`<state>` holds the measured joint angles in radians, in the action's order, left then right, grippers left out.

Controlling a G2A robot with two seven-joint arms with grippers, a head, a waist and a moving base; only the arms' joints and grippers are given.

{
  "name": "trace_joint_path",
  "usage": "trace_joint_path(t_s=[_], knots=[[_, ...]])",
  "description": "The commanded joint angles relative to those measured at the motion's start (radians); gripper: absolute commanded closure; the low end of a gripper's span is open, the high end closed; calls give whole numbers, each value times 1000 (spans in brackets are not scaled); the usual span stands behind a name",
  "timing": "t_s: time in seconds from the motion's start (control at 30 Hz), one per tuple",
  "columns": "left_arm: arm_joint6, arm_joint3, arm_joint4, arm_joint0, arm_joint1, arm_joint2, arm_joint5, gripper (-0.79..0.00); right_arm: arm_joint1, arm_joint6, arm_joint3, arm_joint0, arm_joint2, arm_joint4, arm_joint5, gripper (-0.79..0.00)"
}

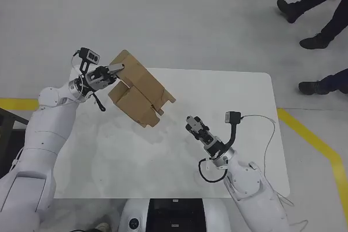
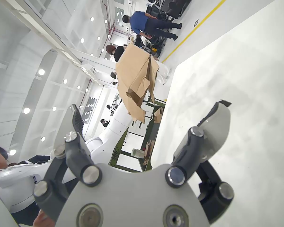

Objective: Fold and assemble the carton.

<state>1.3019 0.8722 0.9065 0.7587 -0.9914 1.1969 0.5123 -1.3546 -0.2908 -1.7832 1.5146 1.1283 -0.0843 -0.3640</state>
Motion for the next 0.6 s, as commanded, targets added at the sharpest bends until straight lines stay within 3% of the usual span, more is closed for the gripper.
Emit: trace_joint_path(t_s=[0.0, 0.27, 0.57], knots=[[-48, 25, -7, 16, -2, 0, -10, 0, 0, -25, -1, -7, -12, 20, 6, -785], [-143, 83, -9, 63, -22, -26, -24, 0, -15, -83, 44, -63, -107, 134, -15, -785], [-168, 64, -64, 62, -38, -48, -16, 0, -23, -78, 71, -84, -157, 162, -74, -785]])
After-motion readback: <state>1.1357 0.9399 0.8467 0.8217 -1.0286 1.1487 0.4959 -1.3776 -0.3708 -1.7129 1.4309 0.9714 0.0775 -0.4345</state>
